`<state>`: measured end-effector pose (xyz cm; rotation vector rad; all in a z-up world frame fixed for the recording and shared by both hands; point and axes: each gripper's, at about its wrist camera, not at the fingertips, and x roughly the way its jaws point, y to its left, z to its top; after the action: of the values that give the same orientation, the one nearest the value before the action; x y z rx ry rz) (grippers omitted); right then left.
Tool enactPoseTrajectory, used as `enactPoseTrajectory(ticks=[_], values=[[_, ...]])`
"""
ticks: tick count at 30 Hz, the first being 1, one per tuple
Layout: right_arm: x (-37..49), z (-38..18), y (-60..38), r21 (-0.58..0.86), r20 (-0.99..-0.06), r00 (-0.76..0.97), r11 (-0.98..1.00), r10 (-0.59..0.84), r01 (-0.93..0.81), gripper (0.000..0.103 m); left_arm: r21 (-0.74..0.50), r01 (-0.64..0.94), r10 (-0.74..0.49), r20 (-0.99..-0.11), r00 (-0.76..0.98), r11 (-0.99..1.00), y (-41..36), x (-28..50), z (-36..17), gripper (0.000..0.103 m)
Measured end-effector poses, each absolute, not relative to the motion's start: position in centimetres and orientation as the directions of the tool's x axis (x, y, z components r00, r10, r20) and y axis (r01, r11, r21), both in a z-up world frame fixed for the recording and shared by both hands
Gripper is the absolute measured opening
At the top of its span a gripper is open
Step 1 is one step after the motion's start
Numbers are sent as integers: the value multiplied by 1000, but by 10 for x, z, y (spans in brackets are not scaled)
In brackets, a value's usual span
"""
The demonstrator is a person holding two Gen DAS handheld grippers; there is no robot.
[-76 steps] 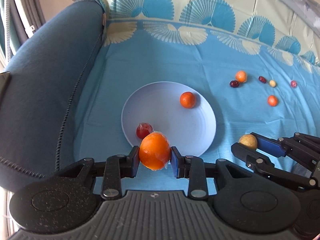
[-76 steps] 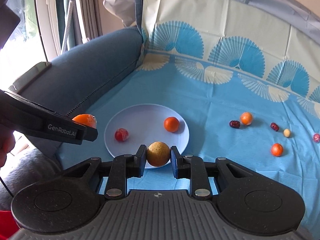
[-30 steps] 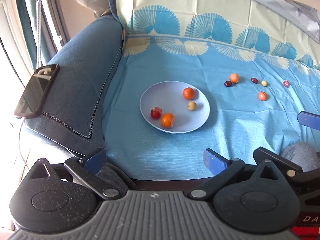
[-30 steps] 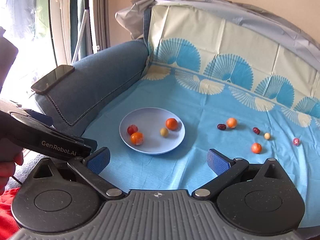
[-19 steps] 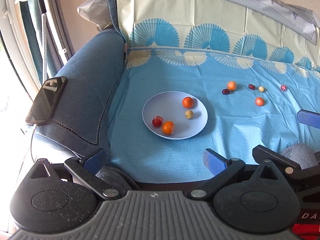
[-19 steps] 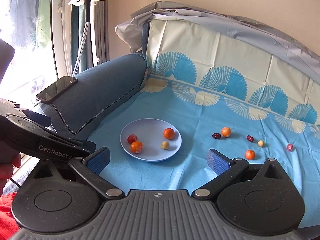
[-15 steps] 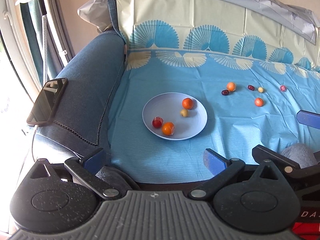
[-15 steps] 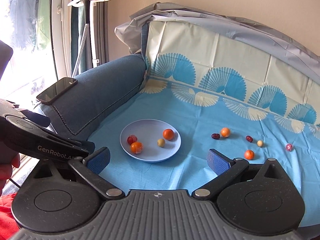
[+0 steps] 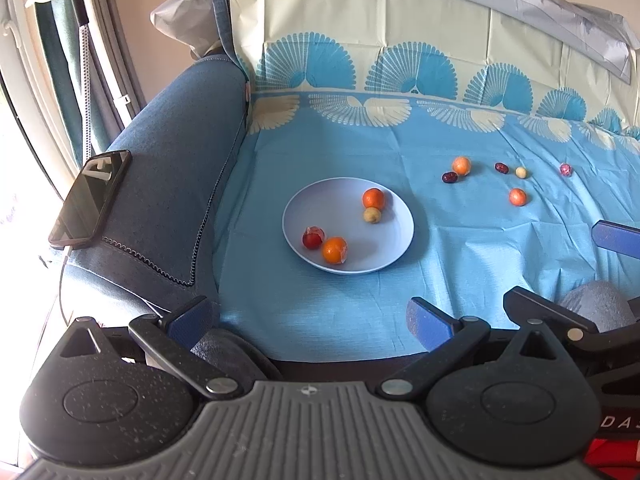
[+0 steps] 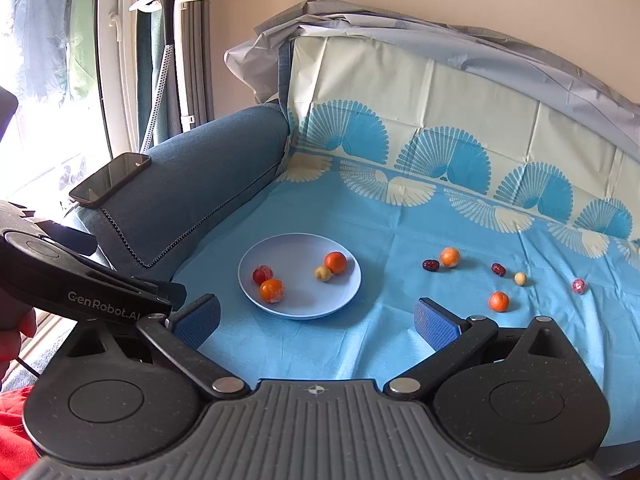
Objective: Organize fruits
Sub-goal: 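Withdraw both tools from the plate toward the remaining fruits, then grasp a dark red date with the left tool while the right tool grasps the pink lychee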
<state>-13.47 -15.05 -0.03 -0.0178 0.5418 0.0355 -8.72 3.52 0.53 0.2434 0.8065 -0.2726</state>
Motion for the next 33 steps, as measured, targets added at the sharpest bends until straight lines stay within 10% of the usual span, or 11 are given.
enactPoseTrajectory(ticks=[33], values=[[-66, -44, -345, 87, -555, 780, 912, -289, 400, 102, 120, 505, -240, -771, 590, 855, -142, 38, -32, 103]])
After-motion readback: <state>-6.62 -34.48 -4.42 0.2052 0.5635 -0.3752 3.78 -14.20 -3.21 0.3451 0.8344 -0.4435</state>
